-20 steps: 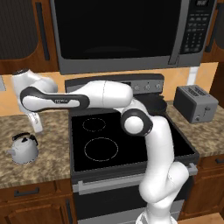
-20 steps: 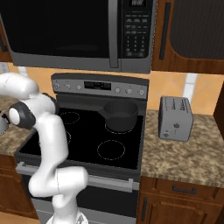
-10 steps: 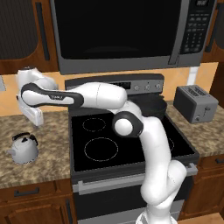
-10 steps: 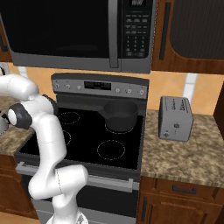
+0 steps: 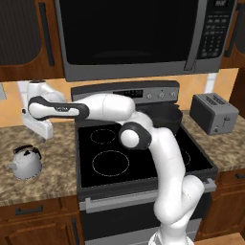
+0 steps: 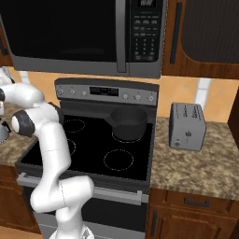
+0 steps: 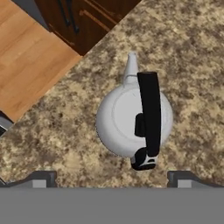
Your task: Pick the kettle from the counter and place it on a stove burner. Then turn the burner on.
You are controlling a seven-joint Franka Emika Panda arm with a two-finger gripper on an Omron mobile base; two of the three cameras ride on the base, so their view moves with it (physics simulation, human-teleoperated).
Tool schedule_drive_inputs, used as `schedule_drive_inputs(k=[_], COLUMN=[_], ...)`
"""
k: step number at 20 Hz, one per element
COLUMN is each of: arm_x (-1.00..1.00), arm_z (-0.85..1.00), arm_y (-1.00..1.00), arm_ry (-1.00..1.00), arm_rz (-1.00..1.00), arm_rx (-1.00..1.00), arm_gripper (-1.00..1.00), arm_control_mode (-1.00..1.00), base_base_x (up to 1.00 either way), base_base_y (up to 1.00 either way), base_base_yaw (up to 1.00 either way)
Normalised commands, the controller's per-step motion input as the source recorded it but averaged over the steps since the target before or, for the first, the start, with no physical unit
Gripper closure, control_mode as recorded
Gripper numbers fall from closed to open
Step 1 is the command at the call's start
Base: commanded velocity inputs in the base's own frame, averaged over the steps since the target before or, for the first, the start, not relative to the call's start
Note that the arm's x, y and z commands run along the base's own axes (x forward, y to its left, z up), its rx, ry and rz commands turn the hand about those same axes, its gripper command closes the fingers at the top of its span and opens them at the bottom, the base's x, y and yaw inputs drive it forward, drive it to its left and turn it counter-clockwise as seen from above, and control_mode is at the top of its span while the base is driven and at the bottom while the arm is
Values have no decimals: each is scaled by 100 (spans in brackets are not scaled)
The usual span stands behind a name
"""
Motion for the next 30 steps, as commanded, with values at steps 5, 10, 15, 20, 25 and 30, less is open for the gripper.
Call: schedule_drive_inputs(k=[5,10,15,20,25,30], arm_x=[0,1,5,1,13,24], arm_z=[-6,-24,-37,-14,0,0], arm_y=[7,21,12,11,9,5], arm_ry=[1,9,8,1,0,0], arm_rz=[0,0,0,0,-1,-2], arm_rx=[7,0,0,0,0,0], arm_gripper=[-100,-100,-100,-100,-100,-100], arm_control_mode=[-100,-100,-100,-100,-100,-100], base_base_x=[0,0,0,0,0,0], base_base_y=[0,0,0,0,0,0], base_base_yaw=[0,0,0,0,0,0])
